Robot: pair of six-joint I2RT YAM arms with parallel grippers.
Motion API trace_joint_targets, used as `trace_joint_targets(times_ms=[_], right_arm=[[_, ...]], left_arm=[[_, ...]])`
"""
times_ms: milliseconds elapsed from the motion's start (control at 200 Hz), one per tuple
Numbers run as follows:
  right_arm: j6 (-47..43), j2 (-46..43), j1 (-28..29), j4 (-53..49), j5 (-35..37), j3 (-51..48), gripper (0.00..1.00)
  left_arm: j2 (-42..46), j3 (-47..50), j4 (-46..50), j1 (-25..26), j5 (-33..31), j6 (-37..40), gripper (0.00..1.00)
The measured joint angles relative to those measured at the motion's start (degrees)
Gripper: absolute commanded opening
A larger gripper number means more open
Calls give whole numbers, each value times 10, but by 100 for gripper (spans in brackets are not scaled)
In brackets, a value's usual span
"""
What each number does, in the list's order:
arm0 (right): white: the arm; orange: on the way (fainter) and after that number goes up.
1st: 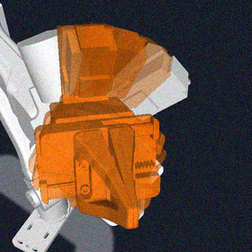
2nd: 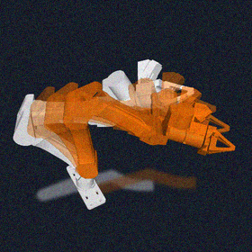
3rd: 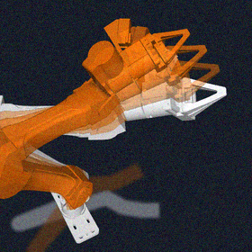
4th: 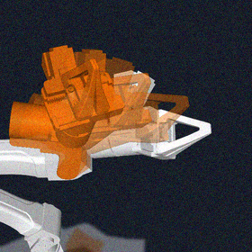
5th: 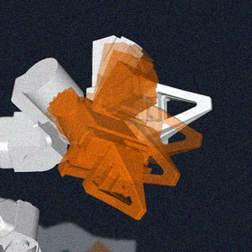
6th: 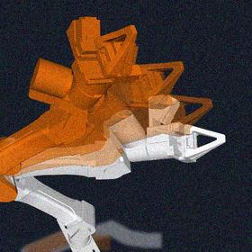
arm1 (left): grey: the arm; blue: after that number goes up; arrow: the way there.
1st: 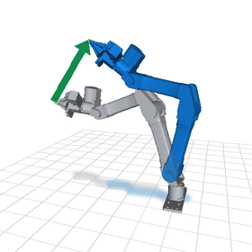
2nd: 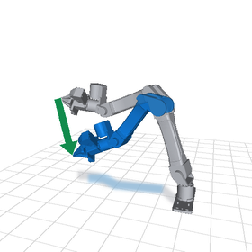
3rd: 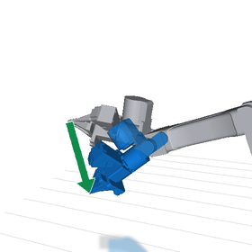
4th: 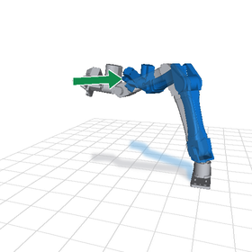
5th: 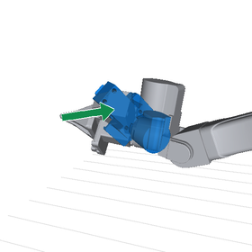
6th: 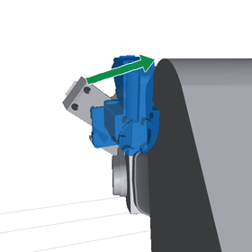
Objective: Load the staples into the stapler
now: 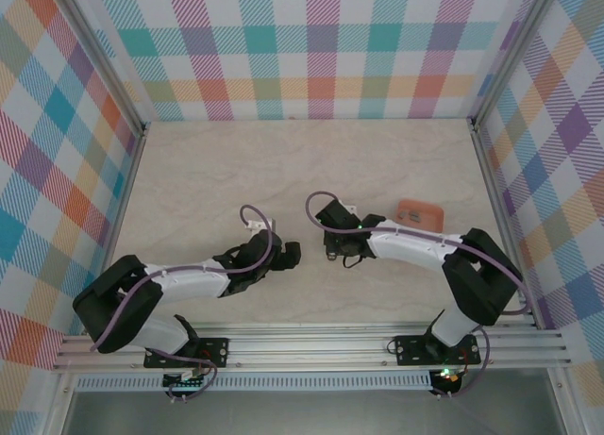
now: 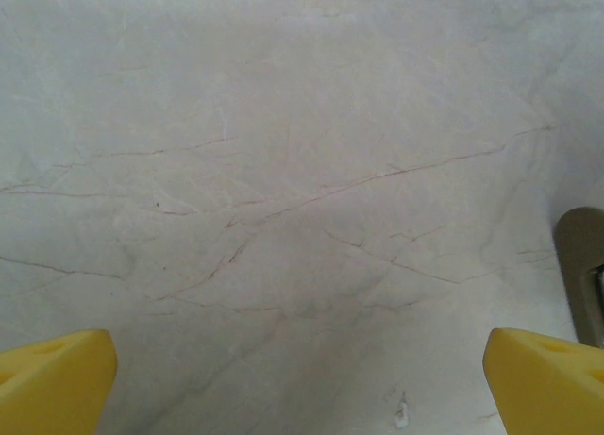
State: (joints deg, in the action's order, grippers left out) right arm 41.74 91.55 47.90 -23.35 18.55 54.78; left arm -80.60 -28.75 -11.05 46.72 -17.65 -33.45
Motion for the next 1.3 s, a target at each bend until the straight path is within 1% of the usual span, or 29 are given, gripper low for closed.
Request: trace_joint_targets(times_ms=[515, 1300], right_arm=[[0, 38, 11, -1, 0, 19, 17], [2, 43, 13, -2, 1, 19, 17]], left_arm=[[-11, 0, 0, -6, 2, 0, 100], [-11, 0, 0, -7, 2, 0, 100]])
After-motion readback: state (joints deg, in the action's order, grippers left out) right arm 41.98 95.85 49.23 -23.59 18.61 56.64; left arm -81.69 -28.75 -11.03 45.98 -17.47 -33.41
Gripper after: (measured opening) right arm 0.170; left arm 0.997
